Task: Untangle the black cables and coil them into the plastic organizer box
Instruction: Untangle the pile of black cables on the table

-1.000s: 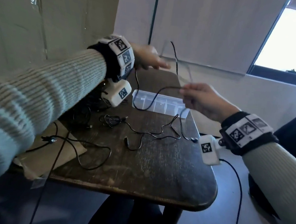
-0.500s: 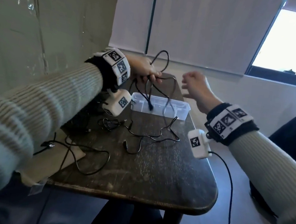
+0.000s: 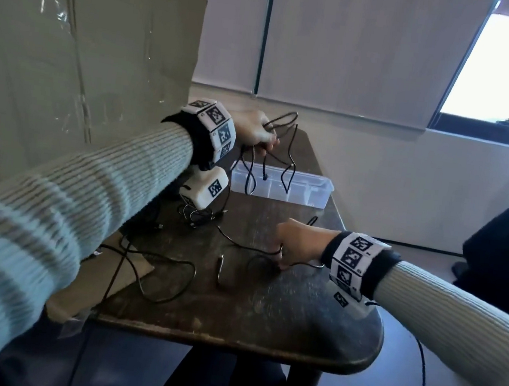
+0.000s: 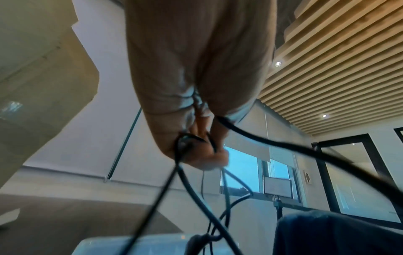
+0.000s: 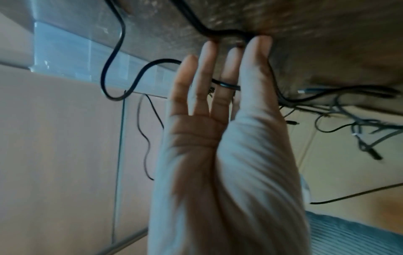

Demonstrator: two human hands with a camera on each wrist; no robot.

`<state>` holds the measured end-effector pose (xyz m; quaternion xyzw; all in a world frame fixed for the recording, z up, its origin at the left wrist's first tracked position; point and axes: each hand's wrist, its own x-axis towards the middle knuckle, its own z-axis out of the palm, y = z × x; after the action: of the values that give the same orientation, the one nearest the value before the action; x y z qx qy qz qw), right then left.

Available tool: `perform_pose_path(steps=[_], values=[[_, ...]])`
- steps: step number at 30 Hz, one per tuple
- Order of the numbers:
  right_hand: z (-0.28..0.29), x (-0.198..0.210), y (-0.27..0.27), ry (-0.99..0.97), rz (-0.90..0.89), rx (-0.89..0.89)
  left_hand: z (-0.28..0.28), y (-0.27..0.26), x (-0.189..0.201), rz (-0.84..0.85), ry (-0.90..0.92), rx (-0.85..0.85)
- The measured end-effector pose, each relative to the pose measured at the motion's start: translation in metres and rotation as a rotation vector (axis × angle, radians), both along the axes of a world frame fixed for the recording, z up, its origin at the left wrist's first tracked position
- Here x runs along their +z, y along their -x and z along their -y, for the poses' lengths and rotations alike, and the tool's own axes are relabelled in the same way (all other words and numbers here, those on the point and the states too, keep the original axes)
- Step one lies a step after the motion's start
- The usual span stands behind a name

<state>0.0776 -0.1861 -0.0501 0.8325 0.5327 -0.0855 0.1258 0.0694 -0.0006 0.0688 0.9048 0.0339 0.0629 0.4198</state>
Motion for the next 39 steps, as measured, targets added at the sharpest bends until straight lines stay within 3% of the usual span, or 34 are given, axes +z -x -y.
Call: perform_pose_path(steps=[2, 6, 8, 11, 14, 20, 26, 30, 34, 39], values=[[0.009, 0.002, 0.007, 0.088, -0.009, 0.067, 0.007, -0.002, -0.014, -0.133, 0.067, -0.105], [0.024, 0.021, 0.012, 0.087, -0.094, 0.097, 0.018, -0.007, -0.038, -0.313, -0.048, -0.213], [0.031, 0.044, 0.014, -0.072, -0.244, 0.042, 0.020, -0.010, -0.046, -0.348, -0.131, -0.240], [0.046, 0.092, 0.021, -0.399, -0.407, -0.010, 0.012, -0.009, -0.052, -0.355, -0.412, -0.298], [0.054, 0.127, 0.020, -0.679, -0.395, -0.056, -0.005, -0.006, -0.057, -0.336, -0.515, -0.308], [0.055, 0.163, 0.016, -1.054, -0.369, -0.170, -0.026, 0.006, -0.074, -0.346, -0.736, -0.186], [0.056, 0.170, 0.017, -1.114, -0.327, -0.244, -0.013, 0.026, -0.051, -0.547, -0.710, -0.170], [0.057, 0.169, 0.017, -1.134, -0.290, -0.267, 0.020, 0.042, -0.019, -0.384, -0.450, -0.292], [0.057, 0.174, 0.012, -1.291, -0.324, -0.306, 0.054, 0.050, -0.024, -0.253, -0.208, -0.464], [0.074, 0.185, -0.004, -1.597, -0.382, -0.502, 0.043, 0.052, -0.024, -0.067, -0.169, -0.320]])
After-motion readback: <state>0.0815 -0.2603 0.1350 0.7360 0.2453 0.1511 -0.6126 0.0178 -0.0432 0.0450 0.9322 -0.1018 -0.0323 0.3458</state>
